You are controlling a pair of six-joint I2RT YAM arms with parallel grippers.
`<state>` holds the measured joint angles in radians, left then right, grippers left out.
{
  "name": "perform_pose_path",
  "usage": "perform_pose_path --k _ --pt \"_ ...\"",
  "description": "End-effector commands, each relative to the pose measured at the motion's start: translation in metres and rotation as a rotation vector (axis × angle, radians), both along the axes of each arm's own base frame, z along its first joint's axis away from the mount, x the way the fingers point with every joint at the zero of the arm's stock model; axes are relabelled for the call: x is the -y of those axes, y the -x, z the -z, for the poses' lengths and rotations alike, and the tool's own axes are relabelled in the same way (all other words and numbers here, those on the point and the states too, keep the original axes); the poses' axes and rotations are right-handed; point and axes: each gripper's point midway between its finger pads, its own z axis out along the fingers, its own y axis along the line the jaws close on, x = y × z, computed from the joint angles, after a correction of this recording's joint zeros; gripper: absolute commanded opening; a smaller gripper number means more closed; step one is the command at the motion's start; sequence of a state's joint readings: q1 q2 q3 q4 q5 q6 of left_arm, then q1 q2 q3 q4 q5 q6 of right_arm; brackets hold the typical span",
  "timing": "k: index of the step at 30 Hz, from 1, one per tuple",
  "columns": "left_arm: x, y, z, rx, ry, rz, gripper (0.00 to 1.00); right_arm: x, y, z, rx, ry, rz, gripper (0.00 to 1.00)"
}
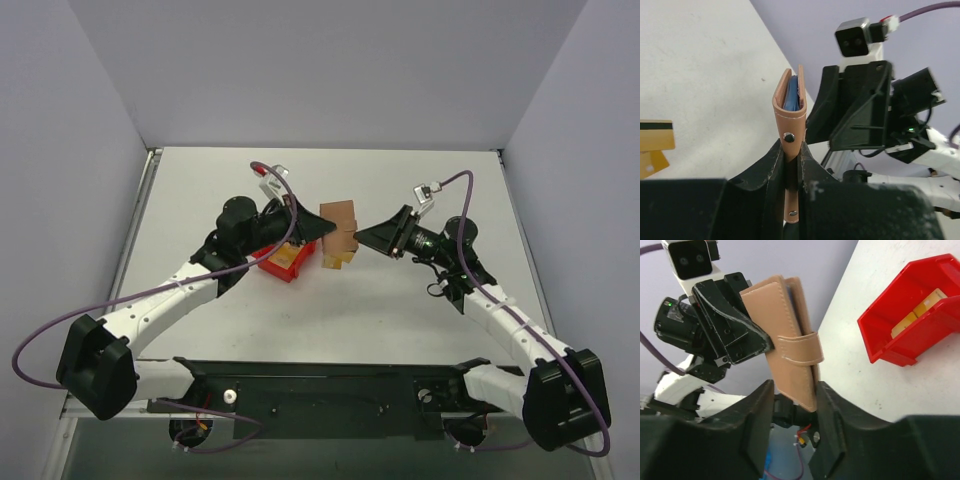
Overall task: Put the credit cards into the card holder
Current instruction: Pick up the card holder from the center of the board, then open the card holder.
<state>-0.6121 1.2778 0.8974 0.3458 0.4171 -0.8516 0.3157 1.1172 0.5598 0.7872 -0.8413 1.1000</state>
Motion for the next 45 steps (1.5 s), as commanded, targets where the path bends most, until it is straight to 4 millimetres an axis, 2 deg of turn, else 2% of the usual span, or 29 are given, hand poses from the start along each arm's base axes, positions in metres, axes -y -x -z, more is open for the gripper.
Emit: perform_pose_path --k 1,2,3,4,5,8,9,10,11,12,13,14,15,16,17,21,22,23,28,35,45 --pt "-0.003 0.004 -0.036 0.181 -0.090 -0.045 0.00 0.003 0.004 -0.039 0.183 0.057 0.007 0.44" --pt "-0.008 0.000 -0.030 0.206 -0.152 -0.078 0.00 0.004 0.005 -0.037 0.180 0.086 0.011 0.47" --pt "-0.009 0.004 -0.036 0.233 -0.166 -0.087 0.00 0.007 0.004 -0.041 0.185 0.097 0.031 0.52" --pt "-0.017 0.000 -0.033 0.268 -0.230 -0.134 0.00 0.009 0.004 -0.042 0.190 0.117 0.038 0.53" --pt "-0.017 0.004 -0.032 0.278 -0.264 -0.137 0.00 0.011 0.003 -0.045 0.190 0.128 0.059 0.56" --pt "-0.034 -0.001 -0.028 0.373 -0.421 -0.234 0.00 0.016 0.000 -0.045 0.141 0.194 0.092 0.57" --pt "-0.031 0.005 -0.024 0.392 -0.459 -0.226 0.00 0.018 -0.003 -0.043 0.123 0.210 0.112 0.57" --pt "-0.039 0.000 -0.024 0.430 -0.512 -0.268 0.00 0.019 -0.004 -0.040 0.086 0.231 0.117 0.57" --pt "-0.035 0.006 -0.021 0.447 -0.541 -0.261 0.00 0.021 -0.006 -0.040 0.074 0.237 0.127 0.57" --pt "-0.041 0.003 -0.021 0.482 -0.590 -0.291 0.00 0.021 -0.008 -0.037 0.040 0.244 0.132 0.57" --pt "-0.034 0.011 -0.018 0.505 -0.615 -0.276 0.00 0.021 -0.009 -0.036 0.025 0.243 0.135 0.57" --pt "-0.039 0.008 -0.016 0.539 -0.675 -0.308 0.00 0.019 -0.012 -0.033 -0.005 0.239 0.132 0.57" --pt "-0.031 0.017 -0.017 0.570 -0.689 -0.296 0.00 0.018 -0.012 -0.033 -0.020 0.235 0.126 0.57" --pt "-0.036 0.015 -0.014 0.614 -0.760 -0.331 0.00 0.017 -0.013 -0.036 -0.035 0.223 0.125 0.57" --pt "-0.028 0.023 -0.015 0.650 -0.770 -0.317 0.00 0.015 -0.012 -0.039 -0.045 0.215 0.114 0.58" --pt "-0.029 0.035 -0.008 0.787 -0.933 -0.349 0.00 0.012 -0.012 -0.041 -0.114 0.205 0.098 0.64" --pt "-0.022 0.041 -0.010 0.820 -0.929 -0.348 0.00 0.012 -0.012 -0.041 -0.126 0.208 0.096 0.65" --pt "-0.026 0.039 -0.014 0.849 -0.965 -0.377 0.00 0.012 -0.011 -0.041 -0.143 0.214 0.092 0.65" --pt "-0.018 0.040 -0.006 0.937 -1.103 -0.380 0.00 0.009 -0.008 -0.048 -0.168 0.200 0.067 0.67" --pt "-0.006 0.039 0.003 1.050 -1.266 -0.393 0.00 0.003 -0.003 -0.031 -0.280 0.217 0.005 0.67" --pt "0.015 0.050 0.000 1.163 -1.322 -0.395 0.00 -0.010 -0.001 -0.016 -0.340 0.224 -0.064 0.66"
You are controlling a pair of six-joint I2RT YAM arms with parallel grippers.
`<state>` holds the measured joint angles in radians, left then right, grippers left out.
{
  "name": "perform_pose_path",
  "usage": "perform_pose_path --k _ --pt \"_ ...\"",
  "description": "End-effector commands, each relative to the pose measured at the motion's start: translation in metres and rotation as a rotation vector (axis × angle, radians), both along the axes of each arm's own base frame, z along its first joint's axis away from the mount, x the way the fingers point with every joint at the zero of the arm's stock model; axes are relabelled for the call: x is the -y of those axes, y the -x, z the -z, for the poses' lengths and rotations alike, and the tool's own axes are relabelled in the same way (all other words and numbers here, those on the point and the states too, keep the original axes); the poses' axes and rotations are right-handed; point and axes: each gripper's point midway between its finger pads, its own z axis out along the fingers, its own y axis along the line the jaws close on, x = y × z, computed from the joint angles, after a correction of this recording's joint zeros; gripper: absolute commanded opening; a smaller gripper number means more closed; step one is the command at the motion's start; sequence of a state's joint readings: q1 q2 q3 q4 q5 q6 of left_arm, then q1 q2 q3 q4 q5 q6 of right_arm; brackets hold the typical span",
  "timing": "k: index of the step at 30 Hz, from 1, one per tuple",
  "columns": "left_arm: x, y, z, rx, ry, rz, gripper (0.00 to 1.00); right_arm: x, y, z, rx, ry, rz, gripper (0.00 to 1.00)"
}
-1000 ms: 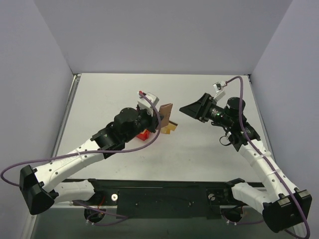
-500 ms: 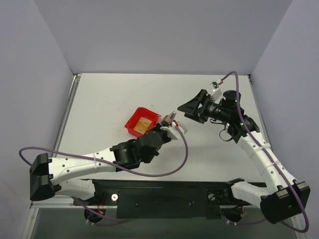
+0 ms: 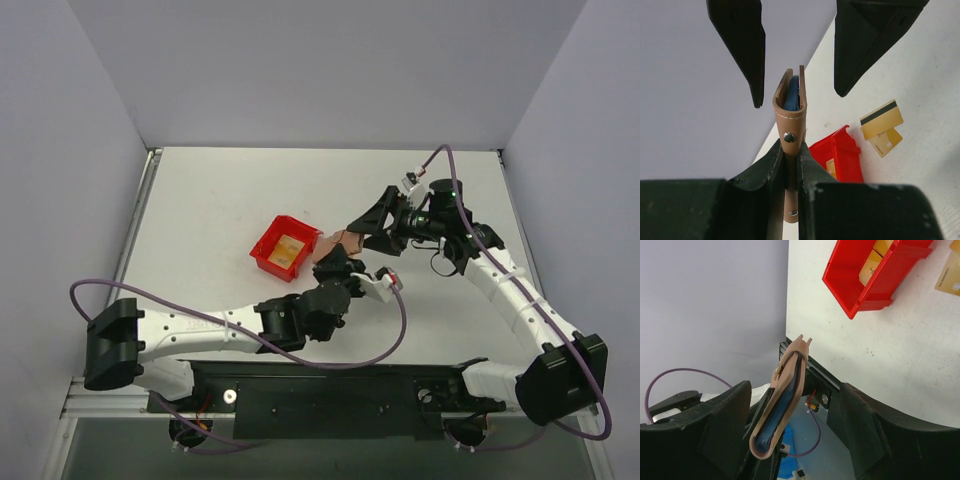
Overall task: Put the credit cards into the card holder
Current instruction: Open the card holder.
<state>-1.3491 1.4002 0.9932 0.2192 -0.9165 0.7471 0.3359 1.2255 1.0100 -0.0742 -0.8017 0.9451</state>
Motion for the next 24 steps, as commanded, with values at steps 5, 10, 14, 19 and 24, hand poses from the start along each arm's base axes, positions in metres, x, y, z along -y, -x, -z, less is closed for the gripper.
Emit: perform_pose_path --k 5,10,14,19,24 --pt "0.014 0.009 -0.018 0.087 0.016 -0.001 0.00 -0.009 0.004 -0.014 0.006 -0.035 -0.052 0.57" --pt "0.020 0.014 -0.018 0.106 0.022 -0.009 0.00 -0.011 0.003 -0.012 0.000 -0.054 -0.061 0.36" --pt "0.022 0.016 -0.017 0.121 0.031 -0.027 0.00 -0.012 0.003 -0.015 0.009 -0.065 -0.064 0.14" --pt "0.018 0.018 -0.025 0.114 0.101 -0.033 0.24 -0.006 0.000 -0.014 0.016 -0.056 -0.031 0.00" --pt "0.018 0.026 -0.041 0.023 0.290 0.017 0.63 0.007 -0.008 -0.012 0.036 -0.038 0.034 0.00"
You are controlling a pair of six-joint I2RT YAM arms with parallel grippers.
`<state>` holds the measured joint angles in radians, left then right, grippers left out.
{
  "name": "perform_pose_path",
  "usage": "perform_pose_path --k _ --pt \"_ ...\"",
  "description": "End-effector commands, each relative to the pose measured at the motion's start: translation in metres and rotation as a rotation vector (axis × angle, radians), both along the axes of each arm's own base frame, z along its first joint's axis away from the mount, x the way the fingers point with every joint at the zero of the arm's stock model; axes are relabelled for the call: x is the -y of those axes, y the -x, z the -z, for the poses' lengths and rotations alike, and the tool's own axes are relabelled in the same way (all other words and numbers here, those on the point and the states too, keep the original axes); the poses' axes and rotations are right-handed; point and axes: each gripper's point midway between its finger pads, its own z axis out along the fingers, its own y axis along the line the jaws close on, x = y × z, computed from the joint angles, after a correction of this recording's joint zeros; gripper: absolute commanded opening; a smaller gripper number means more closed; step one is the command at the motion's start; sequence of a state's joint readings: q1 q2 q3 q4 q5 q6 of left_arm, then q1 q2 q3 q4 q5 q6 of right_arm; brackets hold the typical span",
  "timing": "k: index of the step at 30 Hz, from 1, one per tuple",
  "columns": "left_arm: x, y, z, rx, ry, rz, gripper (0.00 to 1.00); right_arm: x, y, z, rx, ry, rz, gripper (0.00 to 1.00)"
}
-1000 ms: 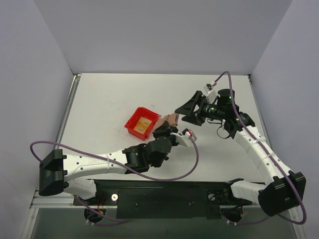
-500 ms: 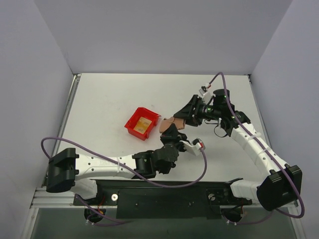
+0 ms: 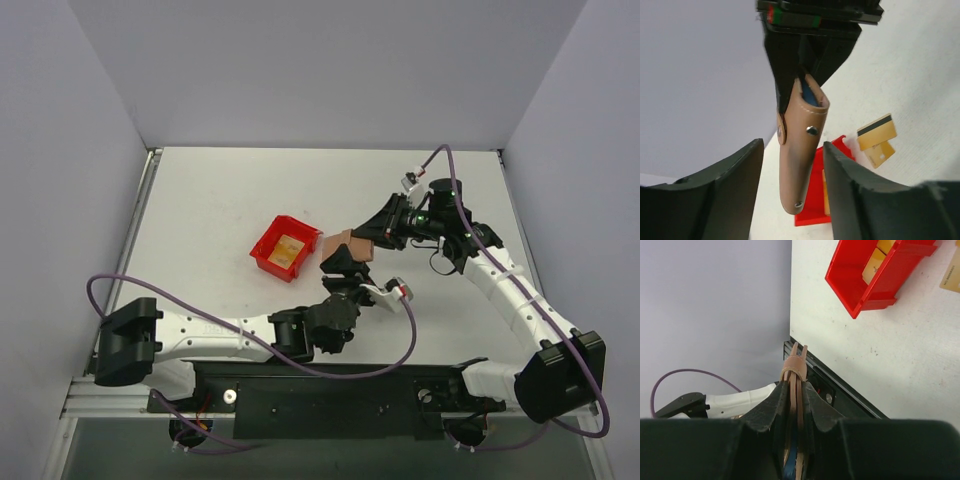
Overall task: Put the credit cards into the card holder
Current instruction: Open the card holder.
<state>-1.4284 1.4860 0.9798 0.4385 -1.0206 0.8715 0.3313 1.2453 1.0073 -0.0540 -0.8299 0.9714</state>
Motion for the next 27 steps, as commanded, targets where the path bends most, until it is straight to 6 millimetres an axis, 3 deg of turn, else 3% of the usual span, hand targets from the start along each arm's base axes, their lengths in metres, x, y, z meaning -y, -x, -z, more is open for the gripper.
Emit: perform_pose_path --k 1,2,3,4,7,10,12,18,27 --pt "-0.009 0.009 -0.049 -0.078 0.329 0.045 0.78 0.012 -0.008 -0.015 0.074 -0.012 0.059 0.00" --pt "-0.014 0.009 -0.068 -0.122 0.468 0.076 0.80 0.017 -0.010 -0.016 0.081 -0.011 0.073 0.00" --pt "-0.017 0.009 -0.067 -0.160 0.470 0.103 0.87 0.023 -0.014 -0.014 0.078 -0.009 0.094 0.00" --pt "-0.024 0.007 -0.085 -0.216 0.606 0.161 0.88 0.027 -0.015 -0.016 0.084 -0.010 0.106 0.00" --pt "-0.049 0.002 -0.104 -0.307 0.810 0.238 0.89 0.041 -0.021 -0.013 0.090 -0.003 0.156 0.00" --pt "-0.080 -0.005 -0.113 -0.342 0.968 0.259 0.90 0.049 -0.022 -0.016 0.119 0.005 0.183 0.00" --pt "-0.087 -0.007 -0.114 -0.391 1.045 0.264 0.90 0.050 -0.024 -0.025 0.176 -0.017 0.193 0.00" --pt "-0.087 -0.015 -0.118 -0.529 1.201 0.321 0.90 0.054 -0.025 -0.064 0.374 -0.143 0.245 0.00" --pt "-0.073 -0.019 -0.134 -0.781 1.516 0.571 0.90 0.066 -0.028 -0.122 0.589 -0.338 0.366 0.00"
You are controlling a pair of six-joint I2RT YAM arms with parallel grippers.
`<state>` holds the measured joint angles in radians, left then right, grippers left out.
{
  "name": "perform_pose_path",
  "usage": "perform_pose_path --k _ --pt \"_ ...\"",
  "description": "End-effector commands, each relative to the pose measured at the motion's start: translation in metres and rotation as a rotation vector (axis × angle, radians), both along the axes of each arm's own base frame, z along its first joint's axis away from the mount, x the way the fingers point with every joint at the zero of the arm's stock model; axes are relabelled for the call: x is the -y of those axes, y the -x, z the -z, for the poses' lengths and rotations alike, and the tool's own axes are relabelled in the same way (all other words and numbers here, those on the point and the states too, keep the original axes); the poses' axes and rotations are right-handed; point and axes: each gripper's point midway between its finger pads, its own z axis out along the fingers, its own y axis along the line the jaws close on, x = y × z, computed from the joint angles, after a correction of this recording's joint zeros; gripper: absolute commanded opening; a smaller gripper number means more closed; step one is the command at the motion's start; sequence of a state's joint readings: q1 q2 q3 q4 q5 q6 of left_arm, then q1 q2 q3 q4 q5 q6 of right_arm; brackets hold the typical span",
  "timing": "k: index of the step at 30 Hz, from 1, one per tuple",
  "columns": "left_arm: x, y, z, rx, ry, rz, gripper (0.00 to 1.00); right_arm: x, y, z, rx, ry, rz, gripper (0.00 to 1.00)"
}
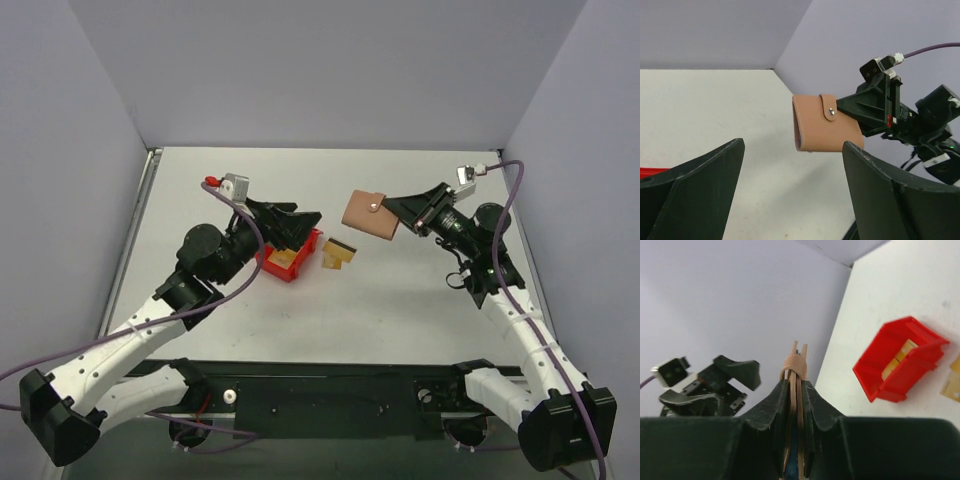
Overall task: Put the credit cards into the card holder
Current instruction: Open the card holder.
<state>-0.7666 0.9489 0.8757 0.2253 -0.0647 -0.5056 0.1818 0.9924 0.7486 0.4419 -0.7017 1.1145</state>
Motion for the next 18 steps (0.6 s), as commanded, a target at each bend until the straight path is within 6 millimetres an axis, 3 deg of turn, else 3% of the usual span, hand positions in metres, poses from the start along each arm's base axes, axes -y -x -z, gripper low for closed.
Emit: perform_pose_path --k 1,9,13,18 --pt "0.013 0.025 -0.051 0.005 0.329 0.230 0.90 0.009 0.000 -0.075 0.283 -0.159 0.060 0.00" --pt "0.011 0.031 -0.082 -0.023 0.586 0.405 0.90 0.020 -0.005 -0.110 0.397 -0.270 0.124 0.00" --pt "0.020 0.031 -0.083 -0.048 0.654 0.486 0.90 0.020 -0.005 -0.125 0.436 -0.325 0.118 0.00" --pt "0.032 0.025 -0.070 -0.092 0.657 0.518 0.88 0.011 -0.001 -0.136 0.461 -0.357 0.079 0.00"
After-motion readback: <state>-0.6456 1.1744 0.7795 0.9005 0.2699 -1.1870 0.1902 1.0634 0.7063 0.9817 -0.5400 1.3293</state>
